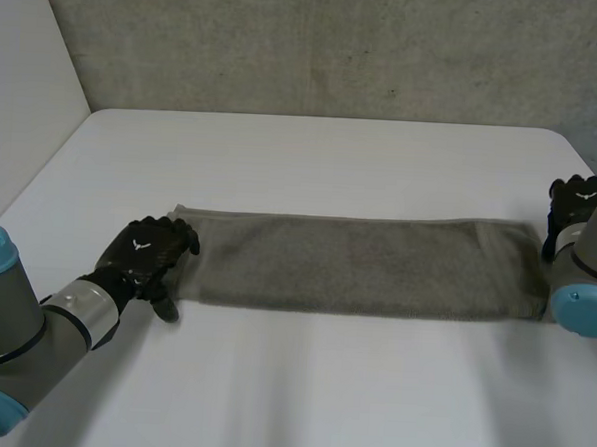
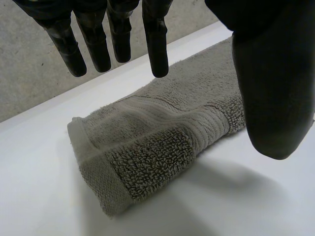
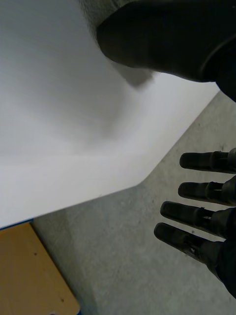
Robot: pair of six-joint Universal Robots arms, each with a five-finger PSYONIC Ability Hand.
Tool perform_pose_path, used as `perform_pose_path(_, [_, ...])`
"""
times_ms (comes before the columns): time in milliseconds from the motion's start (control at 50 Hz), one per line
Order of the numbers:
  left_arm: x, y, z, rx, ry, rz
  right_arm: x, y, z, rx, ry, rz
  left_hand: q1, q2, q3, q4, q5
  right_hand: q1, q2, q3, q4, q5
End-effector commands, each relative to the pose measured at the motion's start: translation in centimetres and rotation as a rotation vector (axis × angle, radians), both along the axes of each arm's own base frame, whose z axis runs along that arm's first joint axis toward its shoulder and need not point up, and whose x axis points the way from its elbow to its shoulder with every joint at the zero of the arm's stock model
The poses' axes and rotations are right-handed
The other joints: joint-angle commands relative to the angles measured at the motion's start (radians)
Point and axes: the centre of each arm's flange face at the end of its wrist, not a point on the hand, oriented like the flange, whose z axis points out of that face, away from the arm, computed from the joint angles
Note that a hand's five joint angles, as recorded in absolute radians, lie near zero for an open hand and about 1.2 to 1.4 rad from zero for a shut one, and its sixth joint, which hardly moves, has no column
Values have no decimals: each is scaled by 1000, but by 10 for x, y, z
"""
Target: Fold the towel.
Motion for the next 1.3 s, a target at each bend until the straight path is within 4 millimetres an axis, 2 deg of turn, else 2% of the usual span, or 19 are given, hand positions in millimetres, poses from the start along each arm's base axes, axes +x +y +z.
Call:
perform_pose_path(20, [0, 0, 0, -1, 1, -1, -3, -1, 12, -28, -8, -6, -51, -52, -61, -64, -17, -67, -95, -74, -71, -32])
perform_pose_path(180, [0, 0, 2, -4, 1, -1, 2, 11, 20, 7, -3, 45, -51, -52, -61, -64, -17, -44, -72, -51, -48, -9])
perform_pose_path(220, [0, 0, 2, -6, 1, 0, 7, 28, 24, 82, -13, 123, -54, -55, -64, -67, -20, -15, -43, -21, -18, 21])
perform_pose_path(340, [0, 1, 3, -6, 2, 1, 15, 55, 27, 190, -35, 241, -54, -55, -64, -67, -20, 126, 99, 120, 123, 162])
perform_pose_path(380, [0, 1, 3, -6, 3, -1, 20, 73, 24, 244, -52, 308, -54, -55, -64, -67, -20, 179, 151, 172, 175, 215])
perform_pose_path(520, [0, 1, 2, -5, 3, -1, 6, 89, 5, 318, -68, 341, -54, -55, -64, -67, -20, 179, 151, 172, 176, 215])
perform_pose_path(640, [0, 1, 2, -5, 3, -1, -6, 83, -10, 290, -18, 356, -54, -55, -64, -67, -20, 197, 169, 190, 193, 232])
perform_pose_path(820, [1, 0, 3, -8, 5, 3, -10, 74, -29, 303, 48, 362, -54, -55, -64, -67, -20, 261, 234, 255, 258, 297])
perform_pose_path(880, [1, 0, 4, -9, 8, 8, -12, 72, -33, 310, 60, 352, -51, -52, -61, -64, -17, 306, 278, 299, 302, 341])
perform_pose_path(920, [2, -1, 5, -14, 9, 10, -15, 69, -34, 312, 65, 340, -51, -52, -61, -64, -17, 463, 435, 456, 459, 498])
perform_pose_path(940, [3, -2, 7, -17, 14, 14, -15, 69, -34, 312, 65, 340, -54, -55, -64, -67, -20, 464, 436, 457, 460, 499])
perform_pose_path(980, [3, -3, 12, -26, 28, 21, -19, 66, -33, 308, 64, 327, -60, -61, -70, -73, -26, 850, 822, 843, 846, 885])
perform_pose_path(1000, [4, -3, 17, -30, 50, 28, -19, 66, -33, 308, 64, 327, -77, -78, -87, -90, -44, 852, 824, 845, 848, 887])
perform_pose_path(1020, [5, -4, 21, -28, 77, 38, -22, 64, -32, 304, 64, 318, -104, -104, -113, -117, -70, 1055, 1027, 1048, 1051, 1090])
perform_pose_path(1080, [5, -5, 25, -24, 106, 47, -31, 61, -29, 297, 63, 291, -107, -108, -117, -120, -73, 1091, 1063, 1085, 1088, 1127])
perform_pose_path(1160, [10, -9, 42, -41, 184, 80, -44, 57, -25, 297, 62, 247, -110, -111, -120, -123, -76, 1091, 1063, 1085, 1088, 1127])
perform_pose_path(1200, [14, -11, 49, -56, 202, 95, -64, 50, -15, 272, 84, 180, -110, -111, -120, -123, -76, 1091, 1063, 1085, 1088, 1127])
perform_pose_path(1260, [20, -15, 59, -89, 225, 115, -75, 46, -8, 255, 108, 148, -110, -111, -120, -123, -76, 1091, 1063, 1085, 1088, 1127])
perform_pose_path(1300, [21, -17, 65, -111, 234, 118, -93, 37, 4, 225, 195, 98, -110, -111, -120, -123, -76, 1091, 1063, 1085, 1088, 1127])
